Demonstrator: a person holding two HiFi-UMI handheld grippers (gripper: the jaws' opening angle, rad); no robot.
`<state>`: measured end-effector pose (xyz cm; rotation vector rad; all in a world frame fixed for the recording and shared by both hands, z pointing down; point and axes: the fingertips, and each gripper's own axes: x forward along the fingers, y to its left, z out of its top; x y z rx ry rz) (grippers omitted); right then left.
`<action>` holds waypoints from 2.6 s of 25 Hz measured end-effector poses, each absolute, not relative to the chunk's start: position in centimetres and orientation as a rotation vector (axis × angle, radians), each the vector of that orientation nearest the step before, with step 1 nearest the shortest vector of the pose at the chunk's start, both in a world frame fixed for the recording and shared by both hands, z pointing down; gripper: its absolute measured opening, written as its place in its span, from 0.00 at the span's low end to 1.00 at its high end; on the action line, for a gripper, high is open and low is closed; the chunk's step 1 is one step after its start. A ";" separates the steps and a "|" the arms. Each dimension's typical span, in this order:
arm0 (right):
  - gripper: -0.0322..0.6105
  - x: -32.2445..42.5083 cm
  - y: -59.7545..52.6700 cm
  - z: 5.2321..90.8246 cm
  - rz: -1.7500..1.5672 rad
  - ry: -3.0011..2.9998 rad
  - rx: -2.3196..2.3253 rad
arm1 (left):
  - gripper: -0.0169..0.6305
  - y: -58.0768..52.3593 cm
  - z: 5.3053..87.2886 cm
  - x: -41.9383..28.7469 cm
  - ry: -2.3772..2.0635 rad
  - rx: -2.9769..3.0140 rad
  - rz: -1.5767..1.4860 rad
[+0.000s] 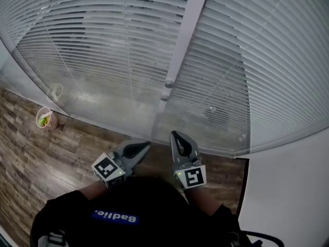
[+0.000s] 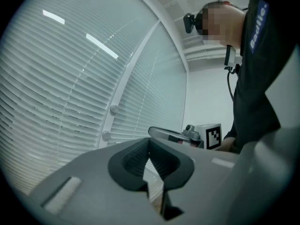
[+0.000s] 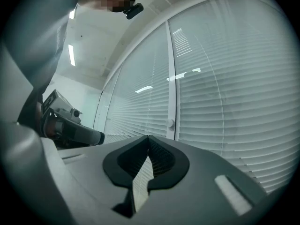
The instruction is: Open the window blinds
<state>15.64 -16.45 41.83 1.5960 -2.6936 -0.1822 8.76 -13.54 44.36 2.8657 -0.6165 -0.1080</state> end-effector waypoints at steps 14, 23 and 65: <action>0.08 13.2 -20.9 40.5 -0.304 -2.566 1.696 | 0.03 -14.8 45.7 5.1 -0.496 2.851 -0.071; 0.12 12.8 -21.9 42.0 -0.355 -2.504 1.694 | 0.03 -14.8 47.5 3.3 -0.518 2.853 -0.066; 0.25 14.5 -30.6 39.4 -0.792 -1.826 1.497 | 0.03 -13.8 46.2 1.1 -0.574 2.842 -0.061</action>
